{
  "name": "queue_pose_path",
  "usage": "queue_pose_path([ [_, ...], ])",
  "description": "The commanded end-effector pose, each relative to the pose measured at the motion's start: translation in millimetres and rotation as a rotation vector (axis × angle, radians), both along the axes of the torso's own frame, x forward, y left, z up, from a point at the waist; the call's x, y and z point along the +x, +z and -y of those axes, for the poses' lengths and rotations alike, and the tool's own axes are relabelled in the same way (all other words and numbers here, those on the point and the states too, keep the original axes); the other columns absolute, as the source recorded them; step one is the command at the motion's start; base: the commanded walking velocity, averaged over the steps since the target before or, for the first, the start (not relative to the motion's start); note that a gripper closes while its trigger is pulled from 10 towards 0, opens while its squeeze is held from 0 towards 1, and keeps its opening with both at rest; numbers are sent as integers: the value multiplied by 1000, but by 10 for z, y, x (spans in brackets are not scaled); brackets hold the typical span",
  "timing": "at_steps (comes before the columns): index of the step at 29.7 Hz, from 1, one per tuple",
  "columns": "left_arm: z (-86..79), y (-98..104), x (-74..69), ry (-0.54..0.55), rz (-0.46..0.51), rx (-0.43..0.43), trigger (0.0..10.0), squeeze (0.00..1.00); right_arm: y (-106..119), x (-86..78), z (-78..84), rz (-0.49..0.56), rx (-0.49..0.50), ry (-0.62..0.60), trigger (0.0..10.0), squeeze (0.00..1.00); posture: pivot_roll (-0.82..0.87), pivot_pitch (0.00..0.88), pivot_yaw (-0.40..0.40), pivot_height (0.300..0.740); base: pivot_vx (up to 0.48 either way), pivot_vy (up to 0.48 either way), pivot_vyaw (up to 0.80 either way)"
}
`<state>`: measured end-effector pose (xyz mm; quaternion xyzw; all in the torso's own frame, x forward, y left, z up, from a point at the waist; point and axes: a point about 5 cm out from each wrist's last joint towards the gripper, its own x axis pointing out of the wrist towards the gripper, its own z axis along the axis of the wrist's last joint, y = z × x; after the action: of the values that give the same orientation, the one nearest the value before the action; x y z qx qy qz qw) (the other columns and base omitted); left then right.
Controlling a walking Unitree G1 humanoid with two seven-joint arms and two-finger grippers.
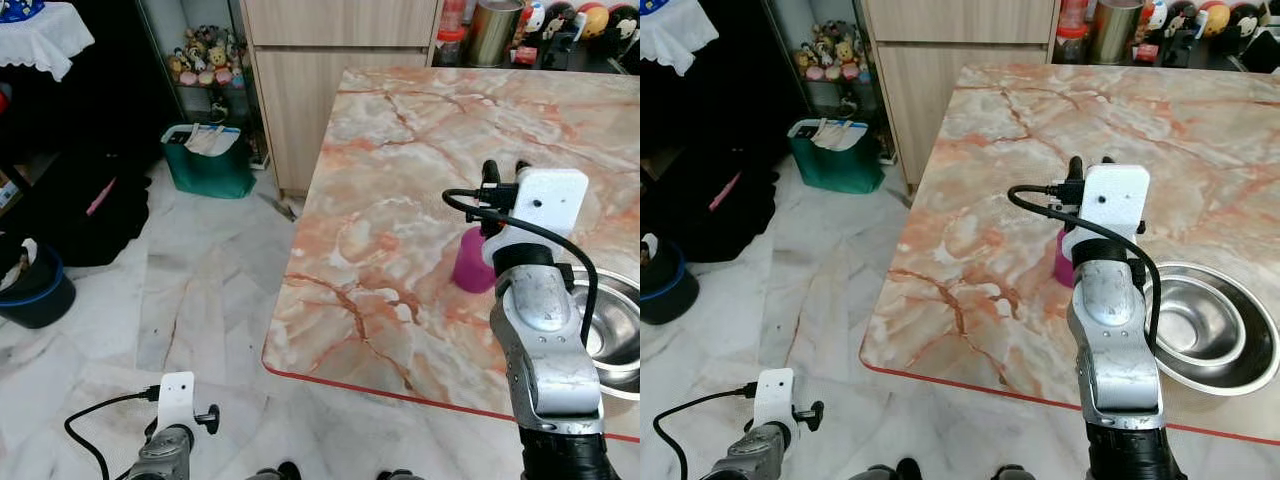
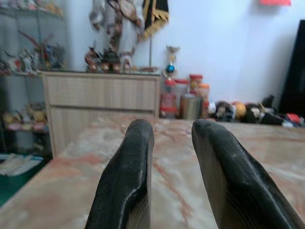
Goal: Setting the table
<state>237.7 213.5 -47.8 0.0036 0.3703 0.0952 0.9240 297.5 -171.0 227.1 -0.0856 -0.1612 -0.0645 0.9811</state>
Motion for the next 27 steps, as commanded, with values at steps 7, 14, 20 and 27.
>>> queue_pose_path([
  [7,-60,-24,-57,9,-13,16,10000,0,-83,4,-112,11,-6,63,10000,0,-116,167,77,740,0,0,0],
  [14,-55,-26,-61,-20,-16,40,10000,0,-83,-24,-162,58,-103,112,10000,0,-119,169,76,740,0,-37,0],
  [20,-51,-23,-58,-26,-12,58,10000,0,-177,-47,-205,57,-242,164,10000,0,-118,163,75,740,0,-382,0],
  [27,-47,-33,-74,-32,-13,59,10000,0,-73,-106,-237,121,-226,227,10000,0,-120,155,74,740,0,-422,0],
])
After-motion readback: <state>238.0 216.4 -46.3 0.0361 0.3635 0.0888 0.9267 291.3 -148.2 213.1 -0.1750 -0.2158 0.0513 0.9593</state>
